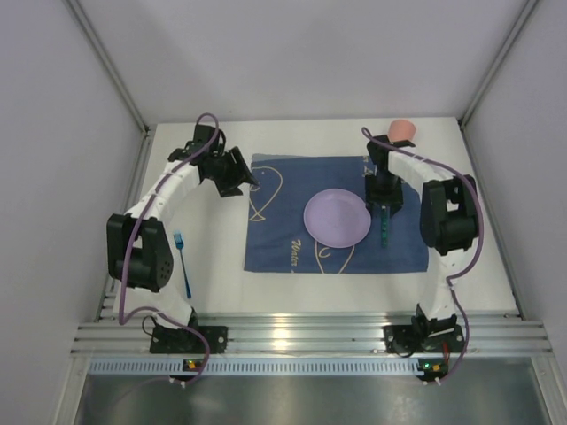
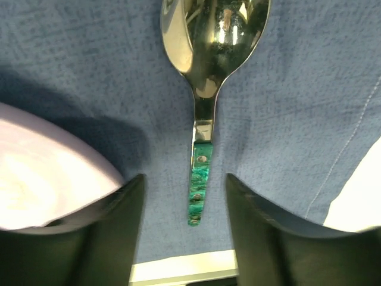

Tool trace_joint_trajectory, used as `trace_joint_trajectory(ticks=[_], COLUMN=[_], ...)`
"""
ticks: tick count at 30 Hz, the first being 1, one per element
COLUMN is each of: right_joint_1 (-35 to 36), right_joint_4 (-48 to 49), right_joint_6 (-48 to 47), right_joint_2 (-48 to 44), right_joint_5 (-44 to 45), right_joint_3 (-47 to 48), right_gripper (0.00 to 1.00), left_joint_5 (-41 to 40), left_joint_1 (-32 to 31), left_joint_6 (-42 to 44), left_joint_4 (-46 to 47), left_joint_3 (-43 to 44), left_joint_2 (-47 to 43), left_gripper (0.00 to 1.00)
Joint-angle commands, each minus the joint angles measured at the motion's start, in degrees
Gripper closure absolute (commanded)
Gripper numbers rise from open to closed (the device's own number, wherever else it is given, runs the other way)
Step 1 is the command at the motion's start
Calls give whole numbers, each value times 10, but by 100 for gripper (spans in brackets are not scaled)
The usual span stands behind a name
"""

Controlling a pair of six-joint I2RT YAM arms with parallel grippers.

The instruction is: Set the dinner table for one person

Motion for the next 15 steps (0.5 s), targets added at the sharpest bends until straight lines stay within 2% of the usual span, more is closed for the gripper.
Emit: trace_joint_trajectory(ticks=[1,5,8,12,15], right_joint_1=[13,9,-11,-78,-148], right_joint_4=[7,-2,-22,-40,-24], right_joint_6=[3,11,14,17,47], right_joint_2=[-43,-81,-84,-26,39], right_joint_5=[2,9,-1,-32,-127], right_joint_3=[-4,18,97,275,379], right_gripper=[41,31,28,27,26], left_joint_5=[-13,-23,-14,-1,0], left_joint_1=[15,22,22,20,17], left_joint_6=[25,22,12,3,5], left_joint_4=[-5,-5,8,19,18], left_joint_3=[-12,-26,-45,-68,-70], left_joint_2=[-43,-56,-59,-56,-51], left_gripper=[38,38,39,40,41])
